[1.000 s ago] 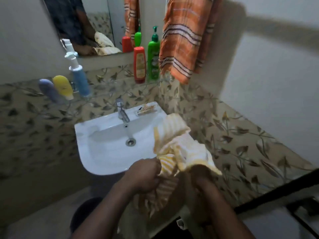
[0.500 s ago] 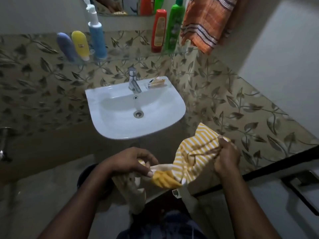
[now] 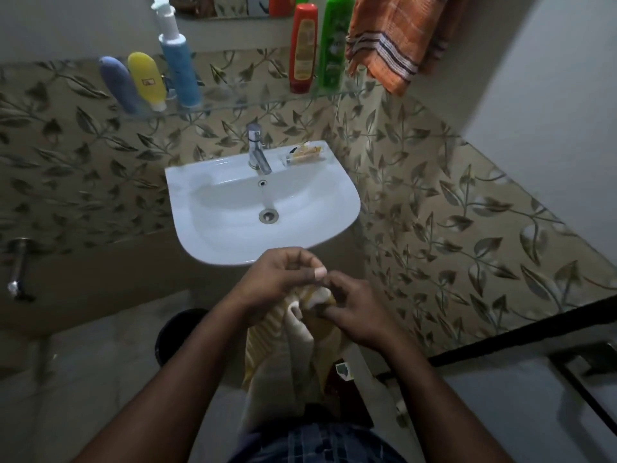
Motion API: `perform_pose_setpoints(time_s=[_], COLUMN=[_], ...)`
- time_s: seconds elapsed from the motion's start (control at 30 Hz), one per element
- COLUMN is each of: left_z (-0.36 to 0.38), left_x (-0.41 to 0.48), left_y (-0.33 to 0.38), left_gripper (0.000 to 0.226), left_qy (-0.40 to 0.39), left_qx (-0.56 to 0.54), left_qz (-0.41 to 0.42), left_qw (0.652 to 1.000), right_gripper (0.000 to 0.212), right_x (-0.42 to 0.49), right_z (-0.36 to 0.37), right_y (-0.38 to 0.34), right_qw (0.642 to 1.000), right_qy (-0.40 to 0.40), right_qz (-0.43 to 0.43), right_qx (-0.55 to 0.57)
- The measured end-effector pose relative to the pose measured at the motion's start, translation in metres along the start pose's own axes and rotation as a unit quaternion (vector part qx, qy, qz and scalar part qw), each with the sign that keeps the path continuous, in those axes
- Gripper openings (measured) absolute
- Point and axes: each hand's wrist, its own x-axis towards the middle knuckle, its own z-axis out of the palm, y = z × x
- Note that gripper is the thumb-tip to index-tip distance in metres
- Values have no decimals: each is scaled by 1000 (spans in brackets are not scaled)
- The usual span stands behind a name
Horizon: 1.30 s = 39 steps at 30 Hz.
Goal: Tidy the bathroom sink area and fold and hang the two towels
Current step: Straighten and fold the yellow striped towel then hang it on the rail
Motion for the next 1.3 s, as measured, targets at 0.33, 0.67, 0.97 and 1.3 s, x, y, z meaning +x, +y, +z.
perform_pose_setpoints(time_s=[0.33,0.67,0.97,1.3], left_z=[20,24,23,63], left_x=[13,22,15,29], left_y=[-6,23,32,42], left_gripper=[82,26,30,16], left_qy=[-14,132,141,137], left_qx=[94,105,257,187], left_qz=[-187,28,1,105], left_qw=[978,985,956,967], right_gripper=[21,39,18,11], right_x=[19,27,37,63], right_z=[-51,-81,-85,-88], right_y=[9,21,21,-45], right_qw=[979,970,979,978], right_qy=[194,-148,-48,37], right_qz=[-4,7,25,-189], right_qx=[-58,195,194,80])
